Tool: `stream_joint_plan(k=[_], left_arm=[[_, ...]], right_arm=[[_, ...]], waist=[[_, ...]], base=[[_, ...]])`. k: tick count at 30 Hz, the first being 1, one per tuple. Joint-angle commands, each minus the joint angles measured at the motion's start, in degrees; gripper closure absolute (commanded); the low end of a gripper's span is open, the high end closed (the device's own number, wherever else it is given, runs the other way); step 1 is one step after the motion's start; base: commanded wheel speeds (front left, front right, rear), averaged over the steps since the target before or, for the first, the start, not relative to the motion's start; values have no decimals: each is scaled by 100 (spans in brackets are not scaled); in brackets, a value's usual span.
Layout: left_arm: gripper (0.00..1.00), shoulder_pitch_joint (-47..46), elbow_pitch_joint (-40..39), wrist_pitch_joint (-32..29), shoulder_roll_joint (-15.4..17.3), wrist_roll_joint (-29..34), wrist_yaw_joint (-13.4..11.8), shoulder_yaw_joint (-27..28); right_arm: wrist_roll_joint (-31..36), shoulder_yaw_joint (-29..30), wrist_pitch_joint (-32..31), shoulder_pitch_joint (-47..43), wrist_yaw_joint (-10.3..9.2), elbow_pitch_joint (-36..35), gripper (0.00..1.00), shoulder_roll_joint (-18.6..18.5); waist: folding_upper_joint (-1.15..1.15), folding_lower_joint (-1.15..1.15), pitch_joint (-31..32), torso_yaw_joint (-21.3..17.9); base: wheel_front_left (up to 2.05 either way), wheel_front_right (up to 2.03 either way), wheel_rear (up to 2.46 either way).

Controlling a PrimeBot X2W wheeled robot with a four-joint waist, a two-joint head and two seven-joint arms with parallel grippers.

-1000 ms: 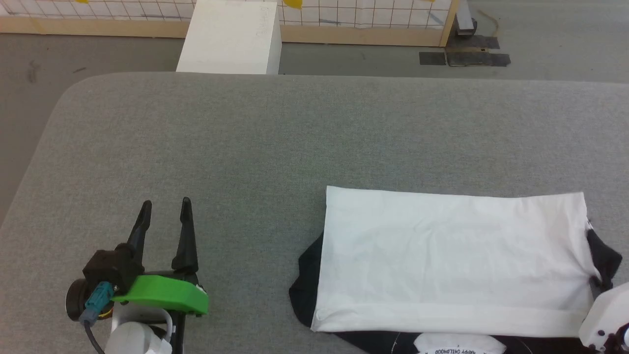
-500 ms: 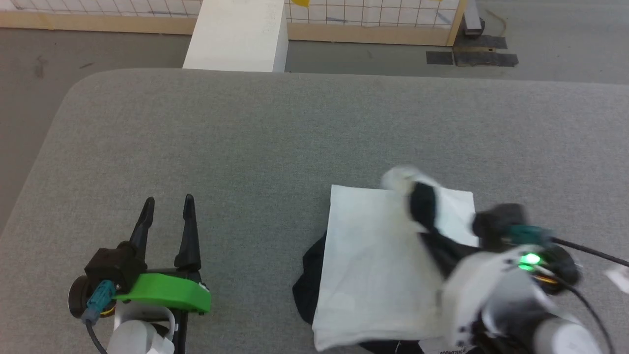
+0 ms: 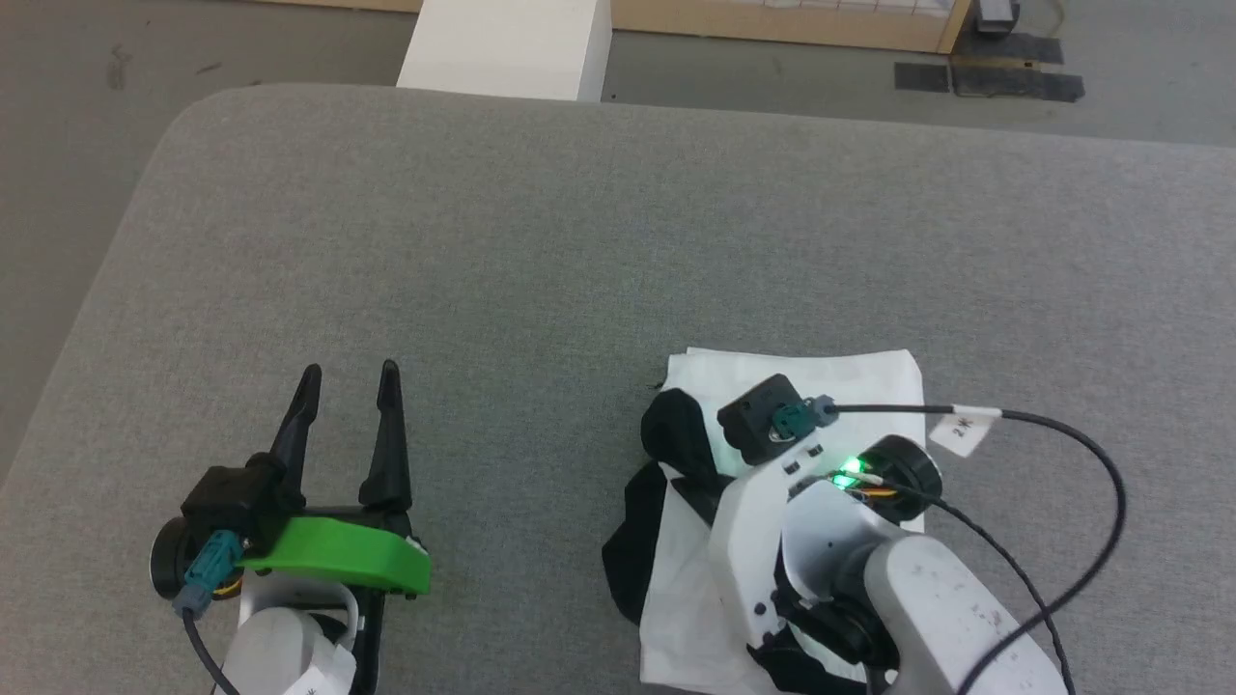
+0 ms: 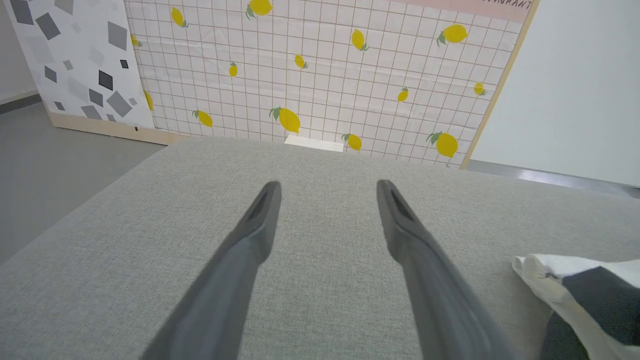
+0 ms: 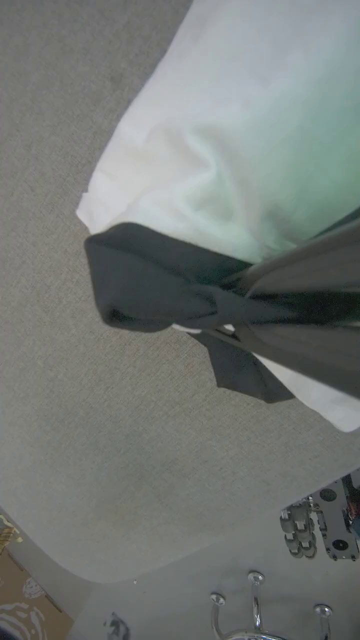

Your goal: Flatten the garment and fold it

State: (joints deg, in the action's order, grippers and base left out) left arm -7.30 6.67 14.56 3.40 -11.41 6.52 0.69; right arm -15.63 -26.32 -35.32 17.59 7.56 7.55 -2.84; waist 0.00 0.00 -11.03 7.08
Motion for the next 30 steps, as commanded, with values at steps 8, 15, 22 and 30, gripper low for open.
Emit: stream_joint_plan(k=[8,15,22,30], left_arm=[[0,-108,47,44,-41,63,39,-1],[0,-26,52,44,-45,95,49,-1],[0,49,1,44,-47,106,59,27],[0,60,-76,44,-48,120,65,88]], right_arm=[[-770,-288,249,433,-8,510,0,-4],[-1779,500,1733,98,-8,-731,0,-4],[-1764,2025,2994,-847,-8,-1271,0,-4],[-2139,2772,2809,-1635,-8,-687,0,-4]], waist=[[0,0,-35,-8],[0,0,178,-179],[0,0,320,-368],[0,0,287,-511]], base=[[0,0,0],[0,0,0],[0,0,0],[0,0,0]])
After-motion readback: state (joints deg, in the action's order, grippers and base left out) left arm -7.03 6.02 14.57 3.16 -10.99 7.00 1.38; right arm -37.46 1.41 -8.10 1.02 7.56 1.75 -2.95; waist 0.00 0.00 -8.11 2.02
